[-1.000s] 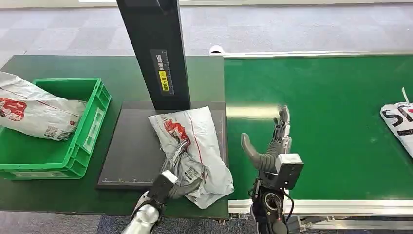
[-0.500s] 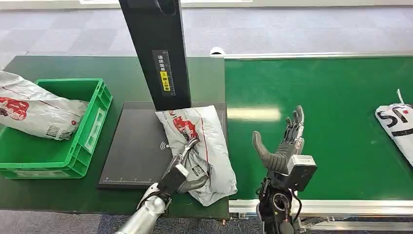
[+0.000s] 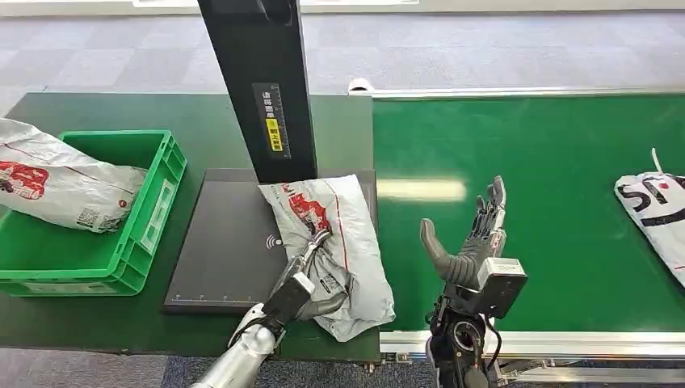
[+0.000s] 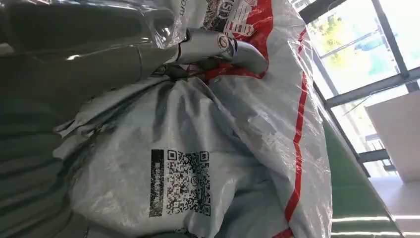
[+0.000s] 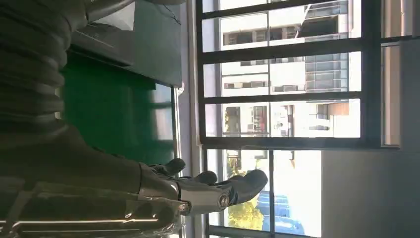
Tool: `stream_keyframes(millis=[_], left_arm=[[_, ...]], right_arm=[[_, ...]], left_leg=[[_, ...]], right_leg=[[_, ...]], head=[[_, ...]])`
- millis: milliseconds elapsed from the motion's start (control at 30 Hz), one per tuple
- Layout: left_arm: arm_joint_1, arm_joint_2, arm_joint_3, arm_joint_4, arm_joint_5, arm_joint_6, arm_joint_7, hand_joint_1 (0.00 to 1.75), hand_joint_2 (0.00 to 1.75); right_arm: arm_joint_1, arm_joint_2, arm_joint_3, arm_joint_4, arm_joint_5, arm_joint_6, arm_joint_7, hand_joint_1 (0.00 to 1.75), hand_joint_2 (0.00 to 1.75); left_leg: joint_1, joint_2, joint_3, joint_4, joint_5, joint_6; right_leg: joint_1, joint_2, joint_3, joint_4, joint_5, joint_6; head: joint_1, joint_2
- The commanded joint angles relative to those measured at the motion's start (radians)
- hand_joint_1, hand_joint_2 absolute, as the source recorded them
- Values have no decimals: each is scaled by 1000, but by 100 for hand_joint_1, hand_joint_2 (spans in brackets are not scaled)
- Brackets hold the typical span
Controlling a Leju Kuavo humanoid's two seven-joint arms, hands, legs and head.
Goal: Moved the parcel from conveyor to table for the left to box.
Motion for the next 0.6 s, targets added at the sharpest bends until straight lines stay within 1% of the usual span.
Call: stream_keyframes(millis=[33, 600], left_arm=[[4, 28, -21, 84, -4, -4, 13, 0, 175], [4, 28, -21, 84, -4, -4, 13, 0, 175]], right_arm=[[-10, -11, -15, 12, -4, -4, -3, 0, 175], [-10, -11, -15, 12, -4, -4, -3, 0, 175]], left_leg=[[0, 2, 0, -2, 1, 0], [0, 1, 1, -1, 0, 0]], right_leg=[[1, 1, -1, -3, 2, -1], [0, 1, 1, -1, 1, 0]], head=[[0, 0], [0, 0]])
